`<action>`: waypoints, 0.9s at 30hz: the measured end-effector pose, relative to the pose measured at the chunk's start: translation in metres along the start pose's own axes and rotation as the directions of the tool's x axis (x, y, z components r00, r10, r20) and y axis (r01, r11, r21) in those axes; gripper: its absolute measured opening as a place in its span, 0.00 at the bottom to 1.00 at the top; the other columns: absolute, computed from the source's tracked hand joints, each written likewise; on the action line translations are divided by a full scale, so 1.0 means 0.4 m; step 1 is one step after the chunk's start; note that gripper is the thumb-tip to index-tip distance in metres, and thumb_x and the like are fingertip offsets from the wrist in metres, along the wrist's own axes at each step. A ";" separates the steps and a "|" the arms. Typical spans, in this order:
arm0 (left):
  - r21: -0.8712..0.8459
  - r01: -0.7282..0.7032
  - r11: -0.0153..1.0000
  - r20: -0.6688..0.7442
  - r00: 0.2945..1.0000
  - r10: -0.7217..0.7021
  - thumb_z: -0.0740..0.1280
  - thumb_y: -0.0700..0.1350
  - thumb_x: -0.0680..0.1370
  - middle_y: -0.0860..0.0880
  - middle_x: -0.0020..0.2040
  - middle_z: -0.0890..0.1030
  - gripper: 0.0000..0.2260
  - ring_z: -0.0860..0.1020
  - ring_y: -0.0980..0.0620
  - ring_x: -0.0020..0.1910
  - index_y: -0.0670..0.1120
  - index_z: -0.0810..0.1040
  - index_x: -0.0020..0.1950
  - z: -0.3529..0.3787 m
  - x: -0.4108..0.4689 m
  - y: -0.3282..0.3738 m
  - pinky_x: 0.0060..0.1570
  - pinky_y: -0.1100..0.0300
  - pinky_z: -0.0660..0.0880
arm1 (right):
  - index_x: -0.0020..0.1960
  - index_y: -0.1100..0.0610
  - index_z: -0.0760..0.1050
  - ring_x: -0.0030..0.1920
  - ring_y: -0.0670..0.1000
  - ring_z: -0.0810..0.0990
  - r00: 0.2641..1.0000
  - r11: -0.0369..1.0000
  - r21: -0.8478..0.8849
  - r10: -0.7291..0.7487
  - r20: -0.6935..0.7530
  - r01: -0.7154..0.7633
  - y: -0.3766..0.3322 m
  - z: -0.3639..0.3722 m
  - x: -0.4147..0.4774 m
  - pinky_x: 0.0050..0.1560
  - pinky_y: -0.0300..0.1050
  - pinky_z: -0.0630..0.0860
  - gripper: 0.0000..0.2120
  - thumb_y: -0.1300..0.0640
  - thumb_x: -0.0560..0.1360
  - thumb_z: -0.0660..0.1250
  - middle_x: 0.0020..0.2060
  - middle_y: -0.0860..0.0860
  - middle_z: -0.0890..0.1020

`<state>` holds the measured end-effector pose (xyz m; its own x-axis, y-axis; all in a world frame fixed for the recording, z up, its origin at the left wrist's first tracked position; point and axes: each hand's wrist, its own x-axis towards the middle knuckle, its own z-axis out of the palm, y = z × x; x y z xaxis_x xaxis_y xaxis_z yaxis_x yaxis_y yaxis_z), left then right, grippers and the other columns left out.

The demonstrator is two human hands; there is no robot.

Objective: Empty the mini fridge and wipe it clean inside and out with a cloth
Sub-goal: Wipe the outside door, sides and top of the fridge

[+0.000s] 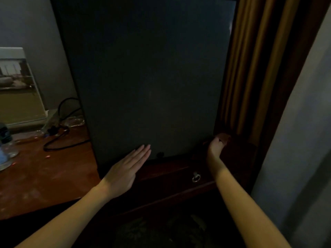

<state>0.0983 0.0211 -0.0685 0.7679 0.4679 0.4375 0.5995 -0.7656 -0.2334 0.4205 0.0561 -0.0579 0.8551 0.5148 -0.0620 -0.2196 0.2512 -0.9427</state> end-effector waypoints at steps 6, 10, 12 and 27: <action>-0.022 0.007 1.000 0.010 1.000 -0.007 0.49 0.36 0.75 0.49 0.80 0.51 0.31 0.49 0.51 0.78 0.43 0.52 0.79 0.033 0.009 0.002 0.75 0.58 0.45 | 0.76 0.69 0.51 0.77 0.56 0.55 0.980 0.981 -0.026 -0.195 -0.032 0.195 0.025 0.001 -0.116 0.72 0.34 0.47 0.24 0.67 0.82 0.51 0.76 0.61 0.55; -0.038 -0.035 0.999 0.024 0.999 0.036 0.49 0.36 0.74 0.48 0.79 0.53 0.32 0.52 0.51 0.78 0.44 0.50 0.79 0.014 0.000 -0.018 0.75 0.56 0.49 | 0.73 0.75 0.49 0.77 0.61 0.51 0.974 0.972 -0.083 -0.213 0.078 0.220 0.080 0.070 -0.289 0.71 0.30 0.41 0.26 0.74 0.78 0.53 0.75 0.67 0.52; -0.094 -0.005 0.996 0.015 1.000 0.006 0.50 0.37 0.74 0.50 0.80 0.52 0.33 0.52 0.52 0.78 0.45 0.50 0.80 -0.012 -0.018 -0.021 0.75 0.57 0.50 | 0.74 0.72 0.46 0.77 0.58 0.49 0.954 0.962 -0.089 -0.240 0.180 0.259 0.108 0.105 -0.397 0.69 0.25 0.39 0.29 0.73 0.77 0.54 0.76 0.64 0.49; -0.322 0.378 0.868 -0.318 0.820 -0.476 0.62 0.29 0.76 0.53 0.79 0.53 0.34 0.66 0.55 0.73 0.44 0.54 0.79 -0.205 -0.217 -0.109 0.60 0.71 0.70 | 0.77 0.54 0.59 0.76 0.52 0.51 -0.612 -0.463 0.530 -0.034 0.790 0.710 0.030 0.302 -0.504 0.72 0.43 0.27 0.29 0.52 0.77 0.59 0.76 0.52 0.56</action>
<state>-0.0131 -0.0225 -0.0251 0.2726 0.6072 0.7463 0.7380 -0.6296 0.2428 0.1887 0.0544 -0.0170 -0.8869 0.3239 0.3294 0.4600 0.6837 0.5665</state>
